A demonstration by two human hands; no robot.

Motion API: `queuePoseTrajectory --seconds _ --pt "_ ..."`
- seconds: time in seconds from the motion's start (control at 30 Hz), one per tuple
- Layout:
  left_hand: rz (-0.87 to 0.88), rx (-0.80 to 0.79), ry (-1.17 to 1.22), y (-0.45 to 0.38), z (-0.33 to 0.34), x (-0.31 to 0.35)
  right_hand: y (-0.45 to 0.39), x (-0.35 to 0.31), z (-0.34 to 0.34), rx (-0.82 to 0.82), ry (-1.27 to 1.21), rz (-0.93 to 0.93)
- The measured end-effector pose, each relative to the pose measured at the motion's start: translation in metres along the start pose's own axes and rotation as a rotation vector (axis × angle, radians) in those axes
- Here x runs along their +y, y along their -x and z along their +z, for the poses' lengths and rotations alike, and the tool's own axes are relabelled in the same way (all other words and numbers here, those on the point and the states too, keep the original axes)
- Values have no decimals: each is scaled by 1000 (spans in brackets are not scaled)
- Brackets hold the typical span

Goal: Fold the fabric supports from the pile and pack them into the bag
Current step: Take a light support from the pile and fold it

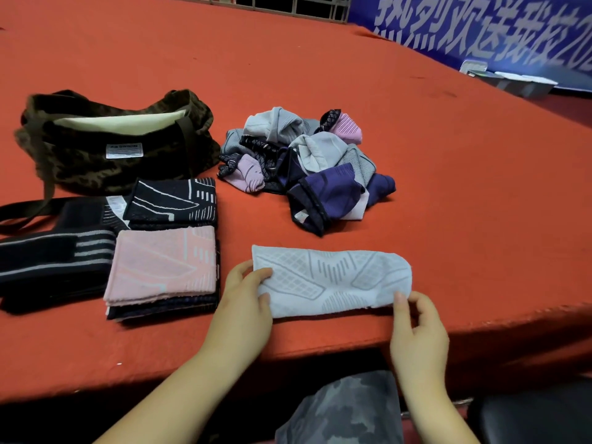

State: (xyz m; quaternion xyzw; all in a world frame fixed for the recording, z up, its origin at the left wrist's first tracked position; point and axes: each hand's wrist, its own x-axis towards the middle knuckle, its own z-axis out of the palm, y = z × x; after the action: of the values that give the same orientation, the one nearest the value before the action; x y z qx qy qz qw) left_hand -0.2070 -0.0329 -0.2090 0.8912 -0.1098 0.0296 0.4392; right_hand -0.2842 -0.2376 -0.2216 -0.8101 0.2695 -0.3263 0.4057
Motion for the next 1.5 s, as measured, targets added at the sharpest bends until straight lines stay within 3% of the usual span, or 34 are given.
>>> queuePoseTrajectory --seconds 0.27,0.4,0.57,0.7,0.8,1.0,1.2,1.33,1.43,1.5 --pt "182 47 64 4 -11 11 -34 -4 -24 138 -48 61" --pt "201 83 233 9 -14 18 -33 -12 -32 157 -164 90" --pt "241 -34 454 14 -26 27 -34 -29 -44 164 -255 22" --pt "239 34 371 13 -36 31 -40 -42 -58 -53 -221 -49" --pt "190 128 345 11 -46 32 -37 -51 -68 -244 -23 -195" --pt "110 239 373 8 -62 31 -40 -49 -71 -143 245 -432" --pt "45 266 409 1 -62 34 -47 -57 -66 -248 -26 -222" --pt "-25 247 333 -11 -52 33 -61 -59 -52 -191 -92 -117" --pt "-4 164 151 -17 -40 30 -63 -55 -32 -199 8 -71" --pt "90 81 12 -12 -28 32 -48 -53 -15 -259 164 -157"
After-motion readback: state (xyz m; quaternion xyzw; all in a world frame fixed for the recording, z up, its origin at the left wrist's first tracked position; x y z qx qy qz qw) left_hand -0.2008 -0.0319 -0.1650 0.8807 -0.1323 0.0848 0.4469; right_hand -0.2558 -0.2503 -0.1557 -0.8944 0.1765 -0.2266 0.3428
